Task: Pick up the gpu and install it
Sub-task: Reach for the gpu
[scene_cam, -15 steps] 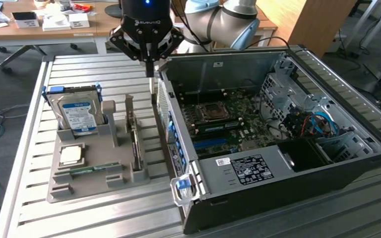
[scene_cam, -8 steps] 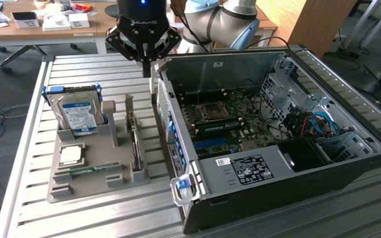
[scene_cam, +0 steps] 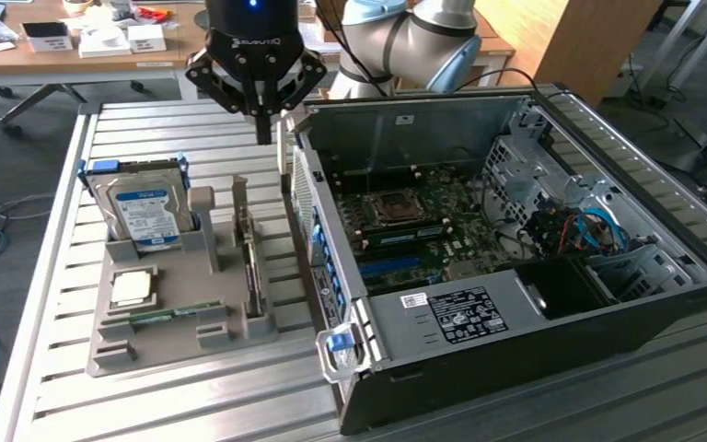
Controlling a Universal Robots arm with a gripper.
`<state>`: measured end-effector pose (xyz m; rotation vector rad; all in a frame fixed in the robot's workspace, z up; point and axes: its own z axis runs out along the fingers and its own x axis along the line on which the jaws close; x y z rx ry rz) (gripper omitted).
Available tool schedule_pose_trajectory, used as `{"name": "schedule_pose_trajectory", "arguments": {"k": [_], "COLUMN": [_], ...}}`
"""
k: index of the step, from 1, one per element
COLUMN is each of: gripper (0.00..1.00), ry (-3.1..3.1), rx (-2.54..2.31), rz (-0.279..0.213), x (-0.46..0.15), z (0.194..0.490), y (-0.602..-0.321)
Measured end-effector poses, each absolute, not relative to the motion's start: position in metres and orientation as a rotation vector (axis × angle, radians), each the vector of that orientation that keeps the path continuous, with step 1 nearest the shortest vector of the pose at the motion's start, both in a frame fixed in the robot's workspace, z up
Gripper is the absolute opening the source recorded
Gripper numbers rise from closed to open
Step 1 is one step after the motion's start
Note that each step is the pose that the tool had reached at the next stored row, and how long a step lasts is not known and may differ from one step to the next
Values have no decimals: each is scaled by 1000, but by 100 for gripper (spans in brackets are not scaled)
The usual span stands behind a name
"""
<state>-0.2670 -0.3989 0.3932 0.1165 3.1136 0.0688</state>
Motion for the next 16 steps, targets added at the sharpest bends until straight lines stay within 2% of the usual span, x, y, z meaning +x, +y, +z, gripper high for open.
{"name": "schedule_pose_trajectory", "arguments": {"k": [16], "gripper": [11], "ry": [3114], "rx": [117], "rz": [69], "x": [-276], "z": [393], "y": [-400]}}
